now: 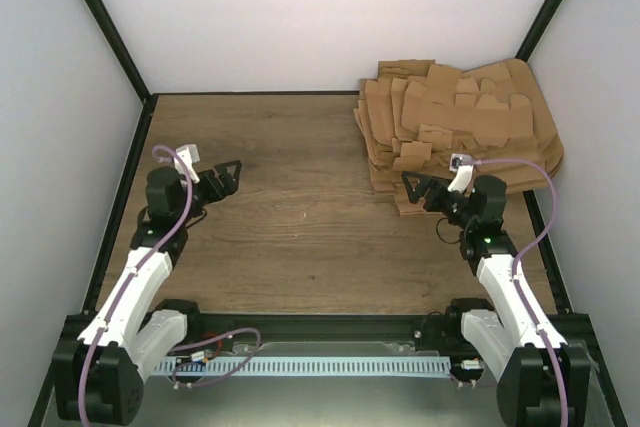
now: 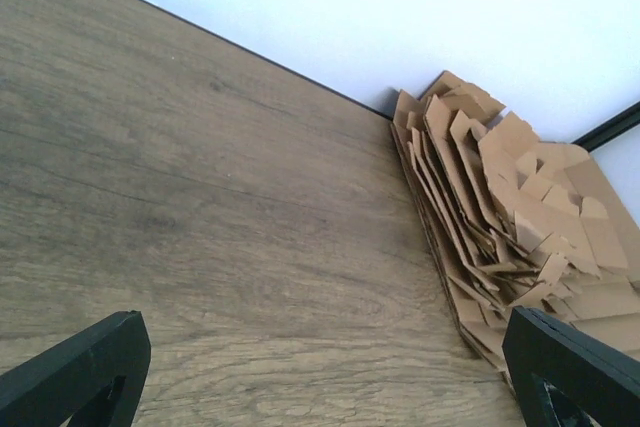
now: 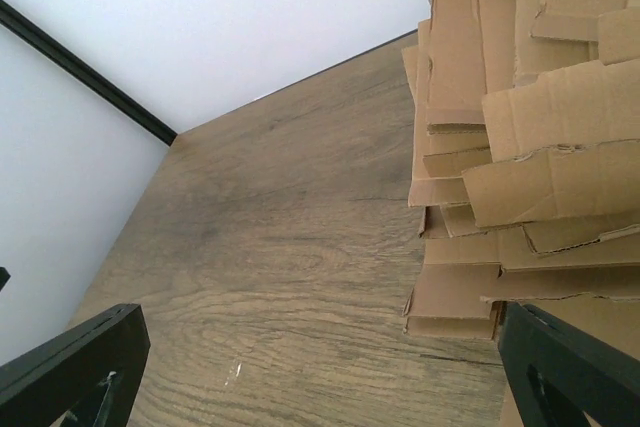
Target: Fold the paper box
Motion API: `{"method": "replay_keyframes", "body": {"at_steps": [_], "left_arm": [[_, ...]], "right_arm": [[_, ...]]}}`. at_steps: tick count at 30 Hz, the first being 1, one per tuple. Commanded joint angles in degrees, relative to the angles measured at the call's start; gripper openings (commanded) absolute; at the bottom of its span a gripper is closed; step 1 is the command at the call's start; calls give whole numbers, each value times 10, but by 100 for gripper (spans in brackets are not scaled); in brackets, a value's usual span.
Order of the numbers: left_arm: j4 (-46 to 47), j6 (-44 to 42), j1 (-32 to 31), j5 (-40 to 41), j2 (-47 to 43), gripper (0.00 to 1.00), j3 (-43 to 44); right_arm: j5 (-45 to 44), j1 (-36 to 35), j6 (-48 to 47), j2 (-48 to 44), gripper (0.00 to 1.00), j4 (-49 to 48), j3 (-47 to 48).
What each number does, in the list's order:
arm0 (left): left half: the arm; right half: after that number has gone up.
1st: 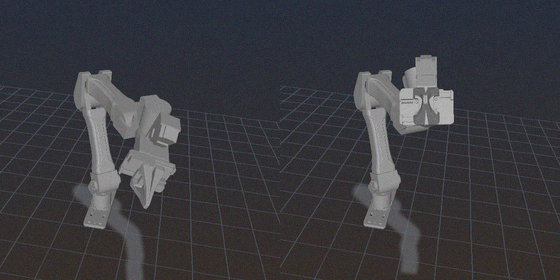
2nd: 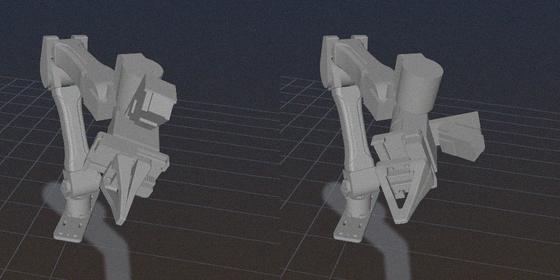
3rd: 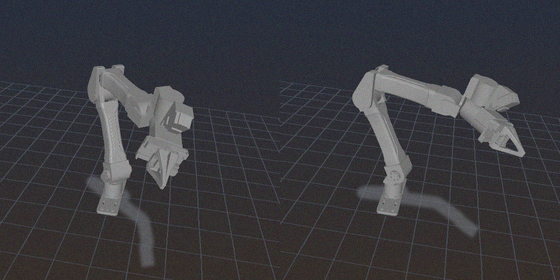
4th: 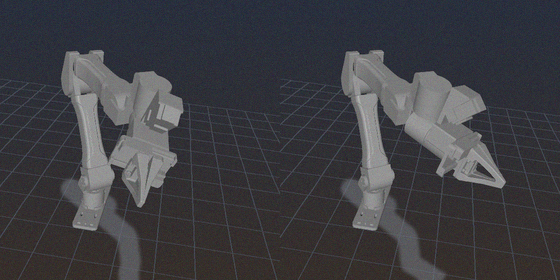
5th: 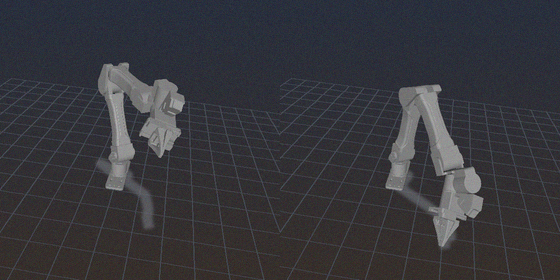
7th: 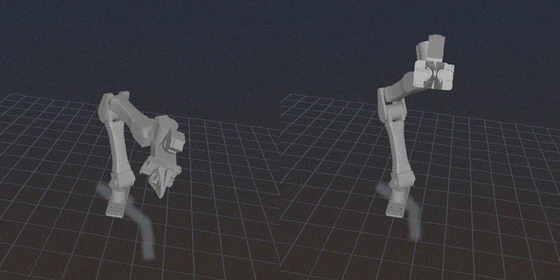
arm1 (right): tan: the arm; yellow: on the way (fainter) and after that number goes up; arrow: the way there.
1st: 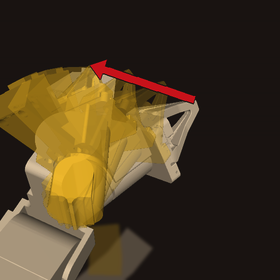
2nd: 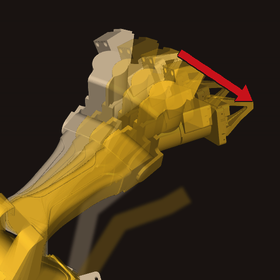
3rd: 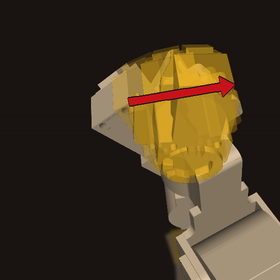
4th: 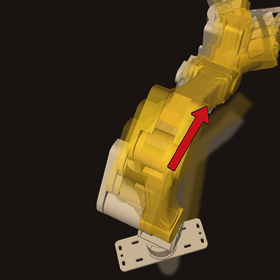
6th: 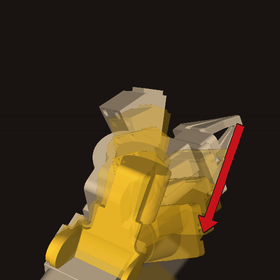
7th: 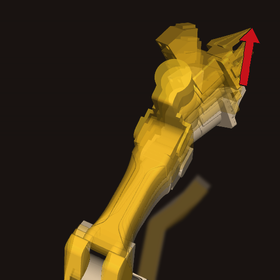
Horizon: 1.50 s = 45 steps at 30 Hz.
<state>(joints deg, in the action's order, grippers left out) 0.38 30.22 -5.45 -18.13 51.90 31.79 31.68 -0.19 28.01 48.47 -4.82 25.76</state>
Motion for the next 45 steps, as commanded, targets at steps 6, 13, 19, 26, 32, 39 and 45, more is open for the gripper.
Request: {"method": "replay_keyframes", "body": {"at_steps": [6, 13, 19, 26, 32, 39, 45], "left_arm": [[29, 5, -1, -44, -6, 100, -9], [66, 19, -3, -80, -1, 100, -28], [72, 20, -7, -85, -5, 100, -32], [80, 19, -18, -85, 6, 100, -33], [66, 14, -21, -78, 4, 100, -23], [72, 18, -23, -77, 10, 100, -25], [69, 16, -24, -74, 11, 100, -20]], "right_arm": [[-50, -3, -1, 68, 100, 35, 96], [-145, -6, -22, 244, 100, 121, 267], [-232, -14, -86, 388, 93, 183, 398], [-320, -59, -154, 560, 90, 273, 579], [-371, -78, -174, 645, 86, 298, 673], [-431, -86, -204, 726, 86, 320, 757], [-456, -90, -222, 773, 86, 338, 813]]}}
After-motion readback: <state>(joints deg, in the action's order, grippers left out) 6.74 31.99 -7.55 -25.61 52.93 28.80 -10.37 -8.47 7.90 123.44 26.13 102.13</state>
